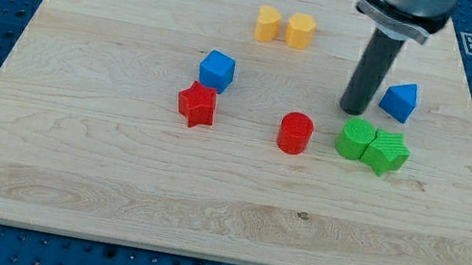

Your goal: Move the red circle along with the red star towards left

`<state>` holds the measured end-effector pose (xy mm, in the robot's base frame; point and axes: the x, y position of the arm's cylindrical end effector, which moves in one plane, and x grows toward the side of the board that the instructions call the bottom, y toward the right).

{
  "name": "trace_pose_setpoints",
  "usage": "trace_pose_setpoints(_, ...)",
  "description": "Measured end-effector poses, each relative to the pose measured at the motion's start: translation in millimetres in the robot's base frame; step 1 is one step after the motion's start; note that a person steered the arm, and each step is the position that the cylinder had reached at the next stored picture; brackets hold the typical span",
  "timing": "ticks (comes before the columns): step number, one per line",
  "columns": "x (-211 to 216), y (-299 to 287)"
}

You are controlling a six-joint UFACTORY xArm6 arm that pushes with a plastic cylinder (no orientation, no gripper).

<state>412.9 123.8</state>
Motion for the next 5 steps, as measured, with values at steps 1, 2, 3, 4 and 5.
trace_pose_setpoints(1,23.9,-5.9)
trace_pose_setpoints(2,54.5,-6.4)
trace_pose_setpoints(3,69.3,-6.1)
trace_pose_setpoints(4,66.2,-24.3)
trace_pose_setpoints(5,63.6,-72.4)
